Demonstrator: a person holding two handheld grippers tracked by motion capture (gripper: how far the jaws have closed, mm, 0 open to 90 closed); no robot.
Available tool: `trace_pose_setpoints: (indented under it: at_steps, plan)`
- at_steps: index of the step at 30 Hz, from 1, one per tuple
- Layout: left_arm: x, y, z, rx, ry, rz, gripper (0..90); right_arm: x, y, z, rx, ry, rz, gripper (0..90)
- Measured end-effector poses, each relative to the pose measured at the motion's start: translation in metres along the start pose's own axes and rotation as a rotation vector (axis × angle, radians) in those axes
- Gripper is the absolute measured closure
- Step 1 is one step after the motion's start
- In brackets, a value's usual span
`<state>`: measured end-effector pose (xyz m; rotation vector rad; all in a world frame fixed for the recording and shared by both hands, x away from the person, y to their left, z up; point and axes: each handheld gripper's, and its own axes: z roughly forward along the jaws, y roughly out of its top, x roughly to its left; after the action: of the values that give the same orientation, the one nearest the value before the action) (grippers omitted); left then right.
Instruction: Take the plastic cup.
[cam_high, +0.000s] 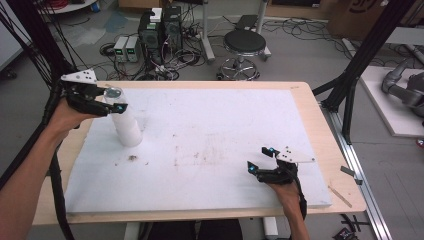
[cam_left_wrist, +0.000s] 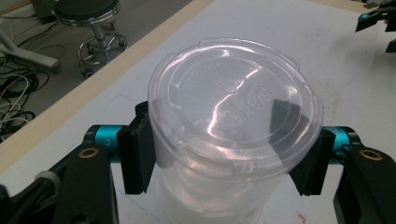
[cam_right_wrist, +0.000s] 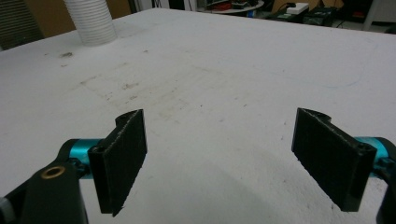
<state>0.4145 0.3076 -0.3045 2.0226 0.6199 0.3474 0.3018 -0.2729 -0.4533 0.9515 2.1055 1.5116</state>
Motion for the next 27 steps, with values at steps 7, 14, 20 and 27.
trace_pose_setpoints:
  at_steps: [7,14,20,27]
  plan:
    - [-0.008,0.044,-0.033,-0.028,0.036,0.045,35.7,0.0,0.0,0.0,0.002,0.003,-0.002,17.8]
    - [-0.019,0.084,-0.06,-0.052,0.058,0.086,36.0,0.0,0.0,0.0,0.001,0.005,0.004,17.8]
    - [-0.026,0.091,-0.065,-0.056,0.055,0.097,36.1,-0.002,0.0,0.001,-0.005,0.006,0.004,17.8]
    - [-0.044,0.078,-0.049,-0.084,0.003,0.099,36.1,-0.001,0.0,0.0,-0.007,0.007,0.011,17.8]
